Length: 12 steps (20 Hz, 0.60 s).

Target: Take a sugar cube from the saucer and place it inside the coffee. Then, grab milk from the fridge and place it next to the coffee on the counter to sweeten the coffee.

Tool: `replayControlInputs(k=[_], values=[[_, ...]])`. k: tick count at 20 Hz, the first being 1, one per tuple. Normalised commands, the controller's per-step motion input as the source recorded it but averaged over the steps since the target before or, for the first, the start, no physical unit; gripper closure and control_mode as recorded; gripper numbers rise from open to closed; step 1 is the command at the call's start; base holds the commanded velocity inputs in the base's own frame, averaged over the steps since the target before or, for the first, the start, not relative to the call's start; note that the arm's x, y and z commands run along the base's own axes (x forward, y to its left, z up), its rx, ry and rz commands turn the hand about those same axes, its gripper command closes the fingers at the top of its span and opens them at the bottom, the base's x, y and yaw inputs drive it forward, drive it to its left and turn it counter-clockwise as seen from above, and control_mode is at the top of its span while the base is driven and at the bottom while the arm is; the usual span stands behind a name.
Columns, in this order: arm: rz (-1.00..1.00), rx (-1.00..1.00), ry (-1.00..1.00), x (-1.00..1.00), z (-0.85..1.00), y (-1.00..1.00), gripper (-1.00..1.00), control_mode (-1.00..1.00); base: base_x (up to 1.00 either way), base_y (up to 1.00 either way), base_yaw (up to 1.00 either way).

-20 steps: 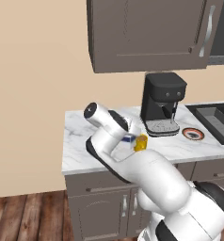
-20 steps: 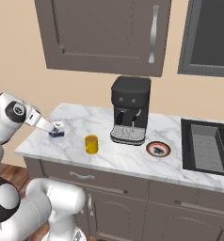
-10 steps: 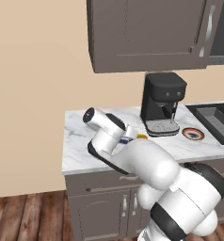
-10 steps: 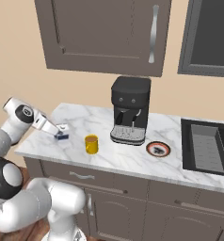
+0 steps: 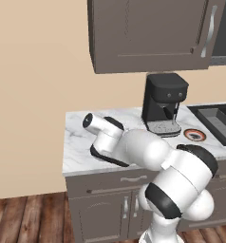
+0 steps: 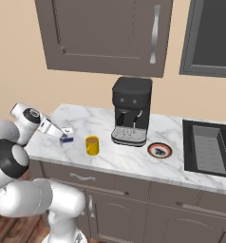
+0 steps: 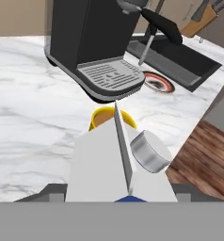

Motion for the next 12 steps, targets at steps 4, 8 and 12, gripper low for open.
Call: replayControlInputs(k=[4,8,12], values=[[-0.04,-0.03,0.0,0.31,-0.16,0.0,1.0,-1.0,0.0,0.0,0.0],[-0.04,-0.02,-0.02,0.28,-0.14,0.0,1.0,-1.0,0.0,0.0,0.0],[-0.04,-0.02,-0.03,0.23,-0.12,-0.02,1.0,-1.0,0.0,0.0,0.0]])
